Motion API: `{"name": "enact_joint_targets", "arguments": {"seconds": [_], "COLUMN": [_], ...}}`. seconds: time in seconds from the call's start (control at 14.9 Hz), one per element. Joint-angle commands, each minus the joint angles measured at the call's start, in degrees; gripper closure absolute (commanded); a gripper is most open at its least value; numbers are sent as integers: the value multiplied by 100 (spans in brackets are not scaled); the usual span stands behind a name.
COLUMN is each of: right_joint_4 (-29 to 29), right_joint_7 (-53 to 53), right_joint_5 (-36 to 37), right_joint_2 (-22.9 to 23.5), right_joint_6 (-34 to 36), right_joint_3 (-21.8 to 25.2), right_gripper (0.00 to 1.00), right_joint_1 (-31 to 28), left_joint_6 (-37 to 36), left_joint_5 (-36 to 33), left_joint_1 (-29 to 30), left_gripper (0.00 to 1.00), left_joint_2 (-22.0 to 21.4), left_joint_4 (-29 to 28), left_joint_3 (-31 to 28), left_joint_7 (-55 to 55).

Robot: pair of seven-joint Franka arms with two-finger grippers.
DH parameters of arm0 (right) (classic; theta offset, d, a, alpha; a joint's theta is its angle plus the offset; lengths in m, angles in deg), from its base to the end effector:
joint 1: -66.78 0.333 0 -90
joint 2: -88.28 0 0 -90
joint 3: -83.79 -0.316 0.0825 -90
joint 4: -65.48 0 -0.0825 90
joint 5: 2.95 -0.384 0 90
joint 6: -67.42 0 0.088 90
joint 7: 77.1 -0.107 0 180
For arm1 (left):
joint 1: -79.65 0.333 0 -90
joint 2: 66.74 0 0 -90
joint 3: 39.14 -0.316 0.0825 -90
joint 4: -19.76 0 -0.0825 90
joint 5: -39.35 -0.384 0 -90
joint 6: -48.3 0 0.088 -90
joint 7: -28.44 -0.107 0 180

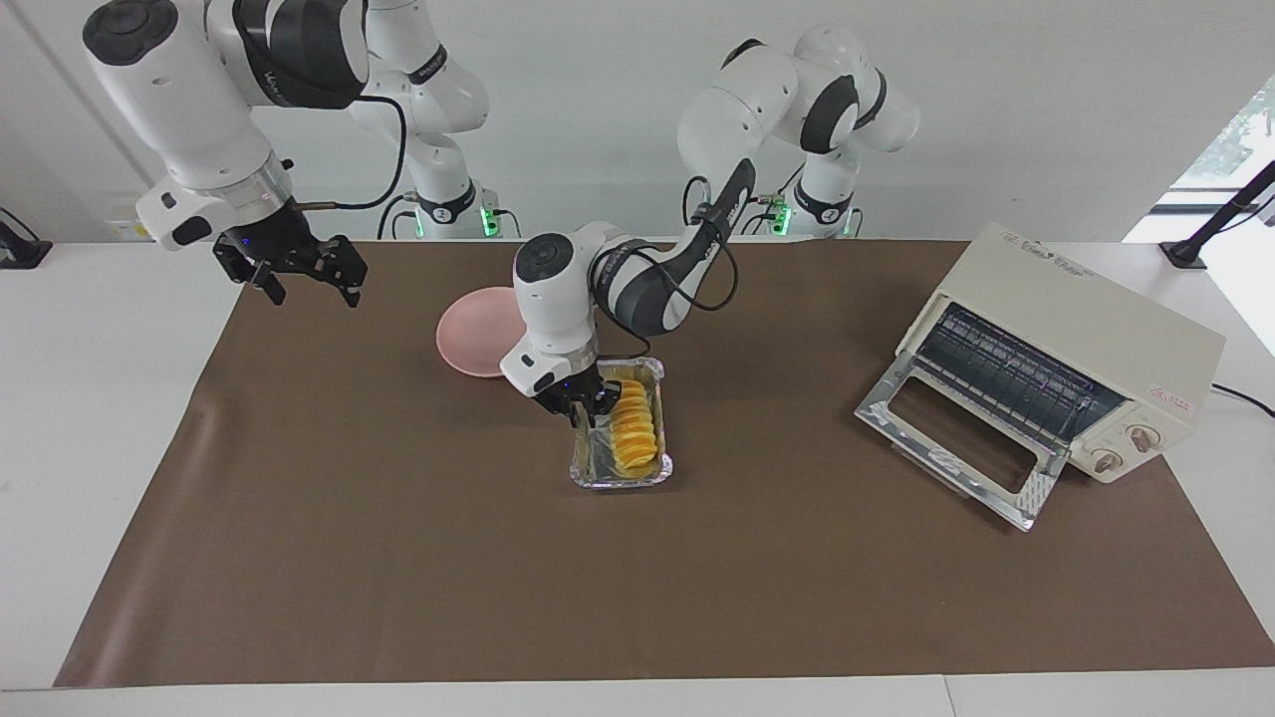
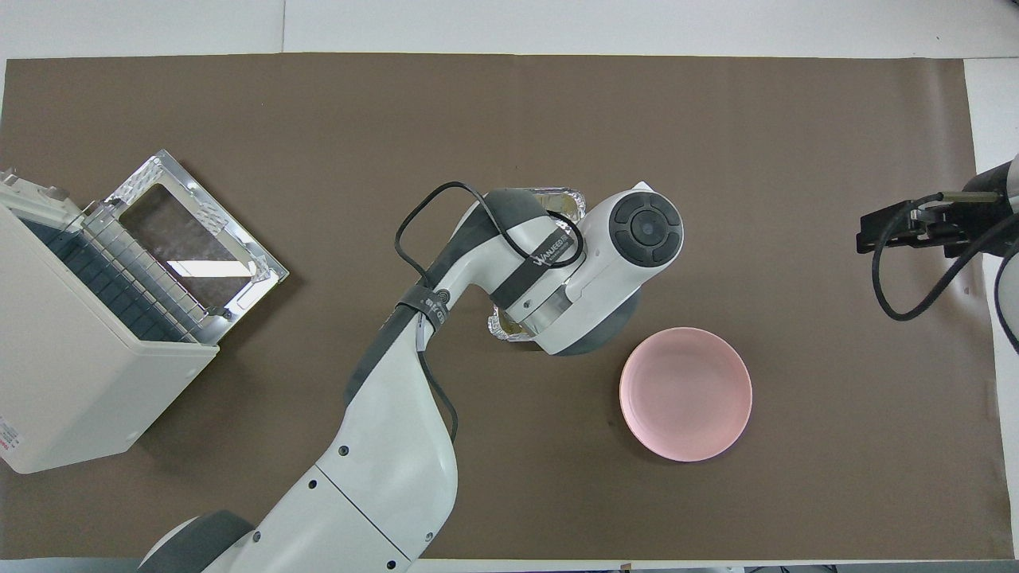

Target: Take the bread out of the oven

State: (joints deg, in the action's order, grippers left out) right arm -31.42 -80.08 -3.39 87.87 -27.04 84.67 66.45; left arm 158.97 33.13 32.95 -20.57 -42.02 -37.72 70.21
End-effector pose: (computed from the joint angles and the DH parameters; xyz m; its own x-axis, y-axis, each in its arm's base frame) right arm 0.5551 -0.0110 0.5781 0.9966 -0.0736 -0.0358 -0.0739 -0.9972 -0.0059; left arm 0.5234 -0.5633 0.3501 0.9860 -0.1392 0.0914 -0.1367 -0.9901 -0.0328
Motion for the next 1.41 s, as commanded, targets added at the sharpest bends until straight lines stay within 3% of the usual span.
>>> {"name": "enact_joint_targets", "arguments": {"seconds": [0.0, 0.2, 0.47, 0.6, 0.8, 1.0, 1.14, 1.34], "right_joint_4": [-137, -119, -145, -145, -145, -154, -259, -890], "right_joint_7": [87, 78, -105, -544, -1185, -1529, -1784, -1960], "right_joint_5": [-26, -26, -35, -61, -202, -211, -202, -211], "right_joint_2": [-73, 58, 453, 761, 1270, 1675, 1869, 1931], "right_joint_6": [-125, -231, -713, -1082, -1801, -2155, -2296, -3163], "right_joint_3": [-80, -80, -80, -80, -80, -80, -80, -89], "right_gripper": [0, 0, 0, 0, 0, 0, 0, 0], "right_joint_1": [-2, 357, 999, 1323, 1921, 2326, 2476, 2486], "left_joint_6": [-211, -623, -1442, -1487, -2275, -2883, -2885, -2867], "left_joint_5": [567, 727, 710, 710, 718, 710, 701, 710], "left_joint_1": [169, 301, 1450, 2047, 2804, 3105, 3298, 3623], "left_gripper": [0, 0, 0, 0, 0, 0, 0, 0], "left_joint_2": [-538, -1090, -2364, -2831, -3394, -3903, -4281, -4617], "left_joint_4": [-132, -255, -1140, -1458, -1696, -2178, -2644, -3023], "left_joint_3": [-203, -616, -661, -652, -661, -661, -670, -661], "left_joint_7": [14, 296, -1, -701, -2300, -3174, -3368, -4166]}}
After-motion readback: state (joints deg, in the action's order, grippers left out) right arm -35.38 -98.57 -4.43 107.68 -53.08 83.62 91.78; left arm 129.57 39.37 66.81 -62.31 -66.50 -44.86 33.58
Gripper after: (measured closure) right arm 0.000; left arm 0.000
